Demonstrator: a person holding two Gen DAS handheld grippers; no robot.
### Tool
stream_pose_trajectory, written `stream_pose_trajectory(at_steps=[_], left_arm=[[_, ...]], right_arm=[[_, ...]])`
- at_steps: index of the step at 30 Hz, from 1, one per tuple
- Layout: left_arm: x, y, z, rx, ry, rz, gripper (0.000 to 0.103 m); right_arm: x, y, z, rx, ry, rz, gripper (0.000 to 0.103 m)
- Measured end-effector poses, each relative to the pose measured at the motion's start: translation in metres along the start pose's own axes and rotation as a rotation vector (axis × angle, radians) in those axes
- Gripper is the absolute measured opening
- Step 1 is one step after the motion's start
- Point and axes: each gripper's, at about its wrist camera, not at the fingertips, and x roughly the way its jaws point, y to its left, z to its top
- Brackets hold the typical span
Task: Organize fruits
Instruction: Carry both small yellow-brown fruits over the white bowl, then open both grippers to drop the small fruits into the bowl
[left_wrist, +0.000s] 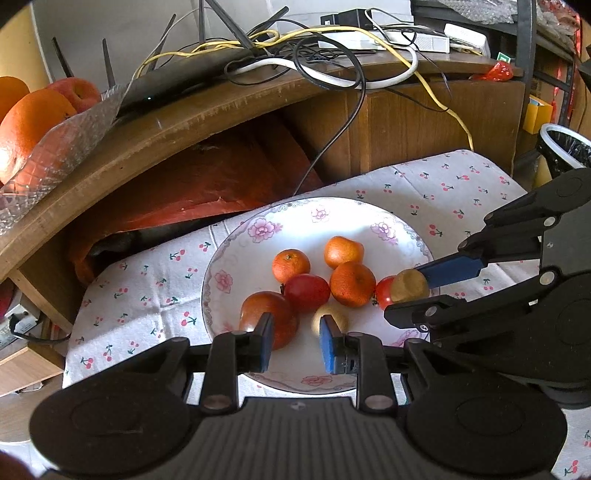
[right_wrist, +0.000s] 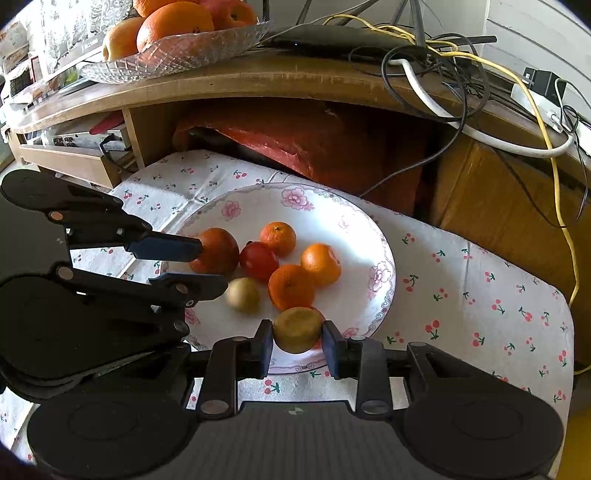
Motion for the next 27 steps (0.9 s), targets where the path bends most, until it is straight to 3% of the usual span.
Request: stream_pose_trajectory(at_steps=[27], left_arm=[[-0.016, 0.01, 0.002, -0.031, -0.045, 0.001, 0.044]], right_arm=[[-0.011, -0.006, -0.002, 0.042, -0.031, 0.013, 0.037]])
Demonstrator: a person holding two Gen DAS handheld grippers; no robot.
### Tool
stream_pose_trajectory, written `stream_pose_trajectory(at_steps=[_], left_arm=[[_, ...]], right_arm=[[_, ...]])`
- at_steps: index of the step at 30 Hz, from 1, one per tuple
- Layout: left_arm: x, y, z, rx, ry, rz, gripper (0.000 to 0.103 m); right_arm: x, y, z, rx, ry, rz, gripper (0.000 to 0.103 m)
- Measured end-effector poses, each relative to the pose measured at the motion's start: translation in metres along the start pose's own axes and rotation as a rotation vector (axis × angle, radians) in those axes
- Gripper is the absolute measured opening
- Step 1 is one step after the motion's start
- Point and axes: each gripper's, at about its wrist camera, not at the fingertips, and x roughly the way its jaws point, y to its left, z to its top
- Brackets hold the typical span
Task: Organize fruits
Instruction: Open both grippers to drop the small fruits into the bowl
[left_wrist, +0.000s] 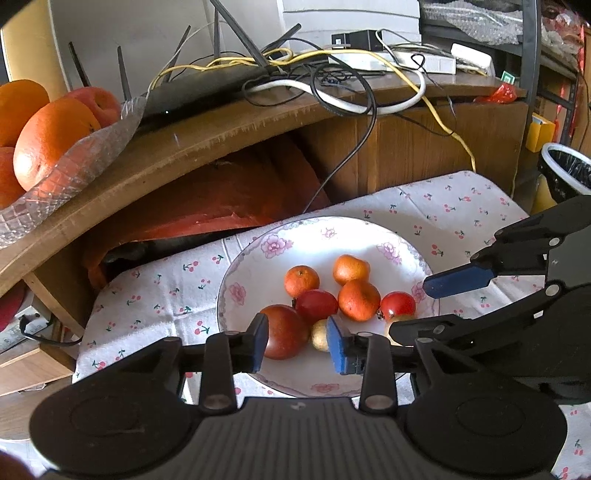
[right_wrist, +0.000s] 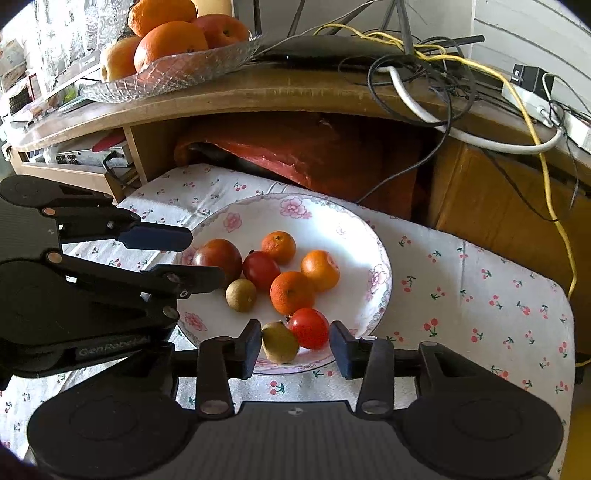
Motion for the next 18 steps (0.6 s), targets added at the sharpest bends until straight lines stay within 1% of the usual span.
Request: stream_pose_trajectory(at_steps=[11, 14, 18], left_arm=[[-0.007, 0.004, 0.0, -0.031, -0.012, 0.0, 0.047], [-0.007, 0.001, -0.001, -0.038, -0.006, -0.008, 0.048], [-0.008, -0.007, -0.006, -0.027, 0.014, -0.012, 0.05]], right_arm=[[-0.015, -0.011, 0.007, 0.074, -0.052, -0.004, 0.04], [-0.017, -0.01, 0.004, 0.078, -0.051, -0.013, 0.04], [-0.018, -0.008, -0.003, 0.084, -0.025, -0.043, 0.04]])
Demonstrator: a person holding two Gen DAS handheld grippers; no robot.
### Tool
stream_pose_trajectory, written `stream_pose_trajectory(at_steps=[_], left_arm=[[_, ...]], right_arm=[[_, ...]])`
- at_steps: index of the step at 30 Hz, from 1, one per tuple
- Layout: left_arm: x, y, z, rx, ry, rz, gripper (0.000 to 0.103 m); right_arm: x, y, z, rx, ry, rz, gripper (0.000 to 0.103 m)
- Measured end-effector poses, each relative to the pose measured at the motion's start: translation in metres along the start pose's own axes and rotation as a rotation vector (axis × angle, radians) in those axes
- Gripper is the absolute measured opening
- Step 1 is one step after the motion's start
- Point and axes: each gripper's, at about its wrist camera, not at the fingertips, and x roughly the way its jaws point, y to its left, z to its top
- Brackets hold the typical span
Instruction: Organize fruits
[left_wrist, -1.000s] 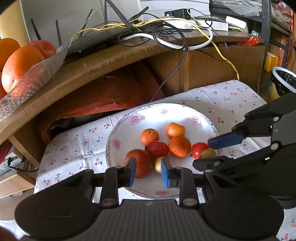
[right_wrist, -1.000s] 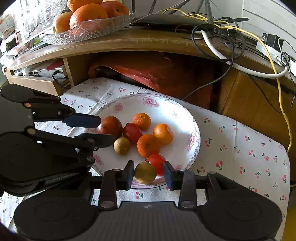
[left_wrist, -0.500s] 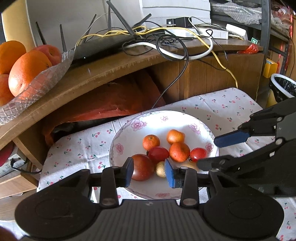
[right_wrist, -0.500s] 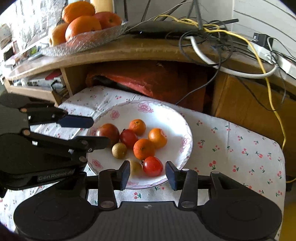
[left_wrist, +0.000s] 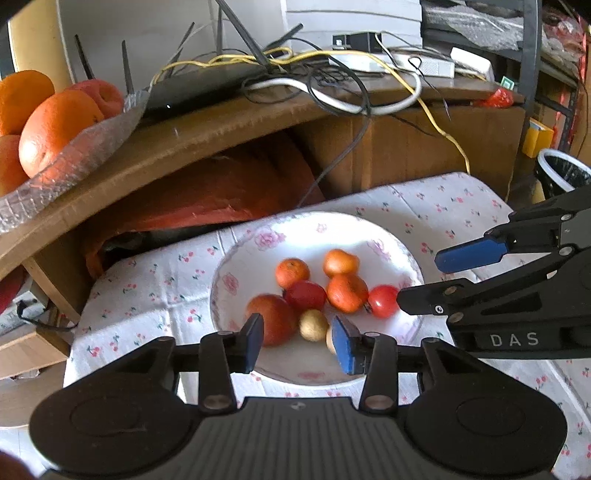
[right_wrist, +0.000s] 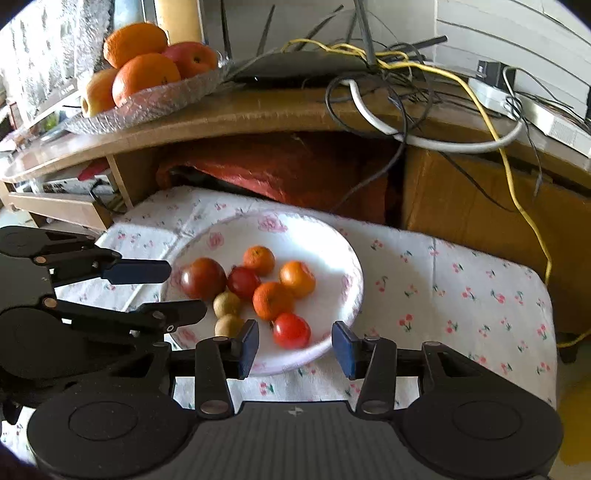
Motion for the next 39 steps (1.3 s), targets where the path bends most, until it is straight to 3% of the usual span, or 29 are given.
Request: stream_pose_trajectory(at_steps=[12, 25, 39], left_arm=[[-0.021, -0.01, -0.014, -0.112, 0.021, -0.022, 0.064], [-0.044, -0.029, -0.028, -0.123, -0.001, 0.034, 0.07], [-0.069, -0.04, -0.046, -0.193, -0.037, 0.108, 0.091]], right_arm=[[-0.028, 0.002, -0.024, 0.039, 0.027, -0.084, 0.041], [-0.062, 0.013, -0.038, 0.018, -0.021, -0.119, 0.043], [-0.089, 0.018, -0.054, 0.035, -0.042, -0.127, 0.044]])
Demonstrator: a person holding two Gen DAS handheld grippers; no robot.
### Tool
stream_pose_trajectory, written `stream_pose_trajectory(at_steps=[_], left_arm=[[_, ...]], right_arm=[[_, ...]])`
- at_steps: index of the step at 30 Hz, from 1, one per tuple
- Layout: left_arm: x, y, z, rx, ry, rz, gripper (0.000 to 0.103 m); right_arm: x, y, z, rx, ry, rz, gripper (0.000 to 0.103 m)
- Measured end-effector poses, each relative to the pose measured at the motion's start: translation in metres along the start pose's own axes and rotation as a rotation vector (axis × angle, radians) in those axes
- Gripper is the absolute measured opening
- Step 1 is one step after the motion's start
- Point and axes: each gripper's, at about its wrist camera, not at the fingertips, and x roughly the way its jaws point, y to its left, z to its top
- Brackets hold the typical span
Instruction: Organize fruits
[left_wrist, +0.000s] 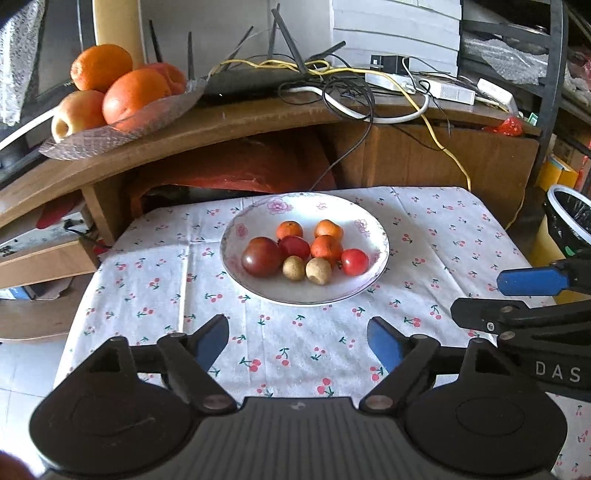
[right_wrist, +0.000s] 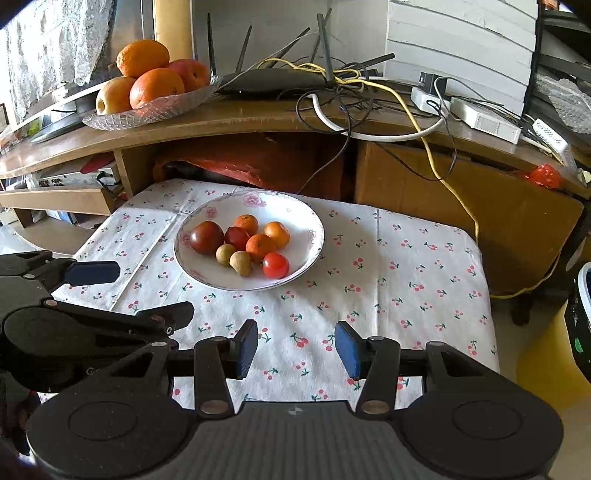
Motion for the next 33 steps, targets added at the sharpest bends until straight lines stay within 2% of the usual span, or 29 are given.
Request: stream_pose_trajectory(at_steps=[8, 19, 33], left_arm=[[-0.022, -0.006, -0.008, 0.034, -0.027, 0.068, 0.099], [-0.049, -0.011, -0.025, 0.03, -0.046, 0.068, 0.099], [-0.068, -0.016, -0.041, 0.031, -0.066, 0.081, 0.099]], right_arm=[[-0.017, 0.006, -0.011, 0.008, -0.009, 0.001, 0.044], [-0.046, 0.016, -0.029, 0.029, -0.023, 0.024, 0.044], [-0.061, 0.027, -0.049, 0.019, -0.011, 0.027, 0.044]])
